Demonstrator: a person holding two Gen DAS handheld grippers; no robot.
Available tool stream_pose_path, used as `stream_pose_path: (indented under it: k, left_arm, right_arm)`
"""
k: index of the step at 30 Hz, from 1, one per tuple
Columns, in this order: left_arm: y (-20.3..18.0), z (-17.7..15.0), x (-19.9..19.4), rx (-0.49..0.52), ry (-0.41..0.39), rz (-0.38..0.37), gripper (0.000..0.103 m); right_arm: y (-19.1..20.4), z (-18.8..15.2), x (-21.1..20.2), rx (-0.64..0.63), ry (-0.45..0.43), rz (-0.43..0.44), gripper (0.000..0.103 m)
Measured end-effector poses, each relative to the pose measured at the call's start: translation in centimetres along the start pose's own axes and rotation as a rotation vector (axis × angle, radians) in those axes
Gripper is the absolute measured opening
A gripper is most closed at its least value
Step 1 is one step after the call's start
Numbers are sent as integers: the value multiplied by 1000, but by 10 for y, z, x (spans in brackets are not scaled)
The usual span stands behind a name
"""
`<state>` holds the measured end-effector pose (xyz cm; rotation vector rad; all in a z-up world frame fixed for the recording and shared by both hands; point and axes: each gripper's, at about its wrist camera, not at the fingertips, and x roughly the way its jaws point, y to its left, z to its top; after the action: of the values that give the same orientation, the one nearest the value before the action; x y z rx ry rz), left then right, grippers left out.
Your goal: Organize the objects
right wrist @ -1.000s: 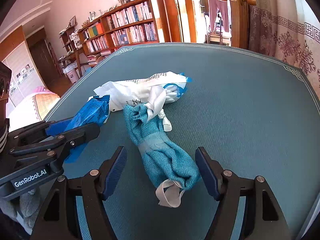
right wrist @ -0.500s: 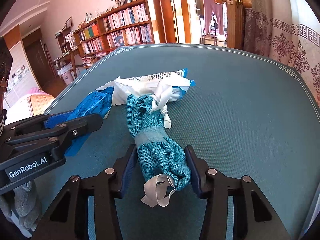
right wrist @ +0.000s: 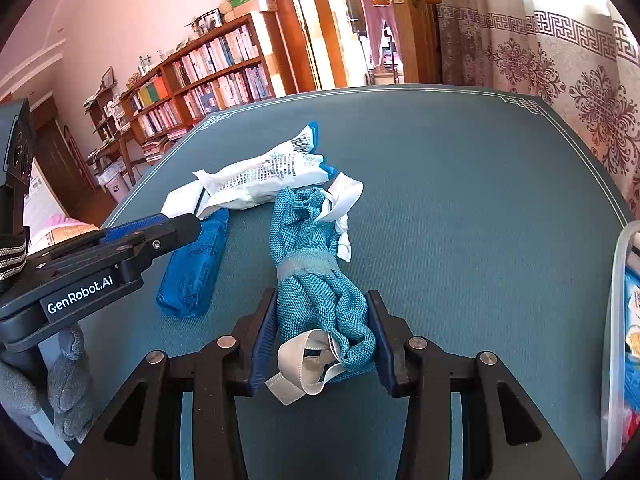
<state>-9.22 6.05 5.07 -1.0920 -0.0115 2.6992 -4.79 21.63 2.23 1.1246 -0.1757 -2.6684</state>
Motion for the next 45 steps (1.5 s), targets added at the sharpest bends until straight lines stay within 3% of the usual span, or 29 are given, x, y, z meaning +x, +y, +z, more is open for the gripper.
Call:
stream_pose_path:
  k: [7,15,23,29,34,36,38,43,45]
  left_arm:
    - [2,-4,1,1,19,-3,45]
    - [14,-9,17,-37,66,27,57]
    - [13,-11,29,-44,91,19,57]
    - [12,-12,26,-54,102,-4,48]
    - [6,-14,20,-52,106,-37,44]
    - [2,-15,16,-41,101,-45,43]
    - [-1,-18,14,-32,99,-52,42]
    - [-6,-22,12,-18,90,-43,43]
    - [-7,-21,12,-15,91,-39,47]
  right_arm:
    - [-8,-14,-17,38,-13,-29,44]
    - [-9,-24,-14,48,-5,-47,46]
    - [-6,-26,-10,39,0,-65,52]
    - [-7,-24,-8,49,-2,-72,60]
    - [-6,-23,-7,36,2,-80,60]
    - [-5,-23,-7,36,1,-82,48]
    - [-5,-23,-8,31,1,-82,47]
    - [-4,-26,-11,29,1,-83,46]
    - [-6,-27,-12,35,1,-82,46]
